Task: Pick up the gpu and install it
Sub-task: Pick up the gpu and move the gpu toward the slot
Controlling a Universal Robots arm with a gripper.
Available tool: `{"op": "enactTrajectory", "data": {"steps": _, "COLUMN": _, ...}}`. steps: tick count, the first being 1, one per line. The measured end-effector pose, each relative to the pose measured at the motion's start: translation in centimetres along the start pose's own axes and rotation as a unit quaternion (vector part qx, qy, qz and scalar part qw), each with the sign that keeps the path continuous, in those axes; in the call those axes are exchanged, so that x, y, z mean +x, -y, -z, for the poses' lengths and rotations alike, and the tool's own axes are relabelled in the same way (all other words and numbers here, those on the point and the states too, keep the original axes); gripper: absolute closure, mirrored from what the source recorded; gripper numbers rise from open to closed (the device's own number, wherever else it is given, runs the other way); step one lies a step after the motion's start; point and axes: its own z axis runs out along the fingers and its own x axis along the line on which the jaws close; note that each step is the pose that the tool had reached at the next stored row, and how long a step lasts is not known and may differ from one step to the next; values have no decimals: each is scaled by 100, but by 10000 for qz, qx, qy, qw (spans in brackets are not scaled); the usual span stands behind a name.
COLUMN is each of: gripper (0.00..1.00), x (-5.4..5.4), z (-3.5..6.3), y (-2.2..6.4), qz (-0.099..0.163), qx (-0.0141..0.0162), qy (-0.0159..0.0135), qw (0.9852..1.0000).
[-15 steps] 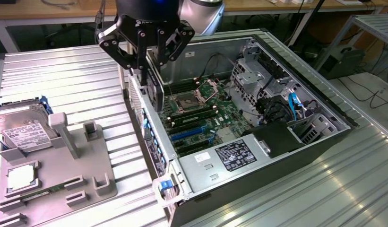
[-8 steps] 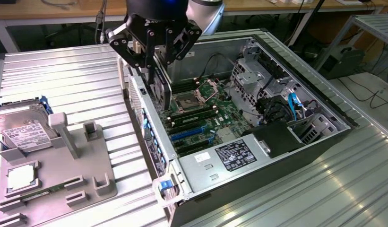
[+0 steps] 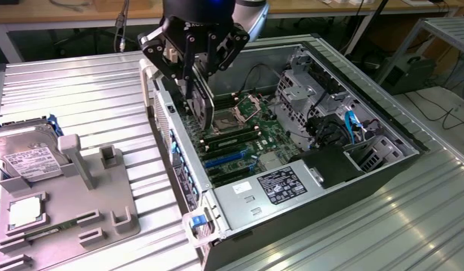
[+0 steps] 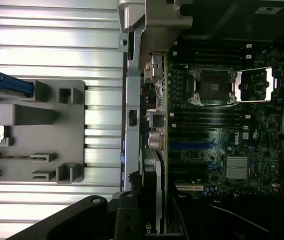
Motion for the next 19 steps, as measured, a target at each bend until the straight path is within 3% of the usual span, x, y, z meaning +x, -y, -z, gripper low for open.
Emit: {"op": "enactTrajectory", "data": {"steps": 19, "gripper": 72, "x": -201, "z": -5, "y": 1, "qz": 53, "qx": -1, "qy": -3, "qw": 10000}}
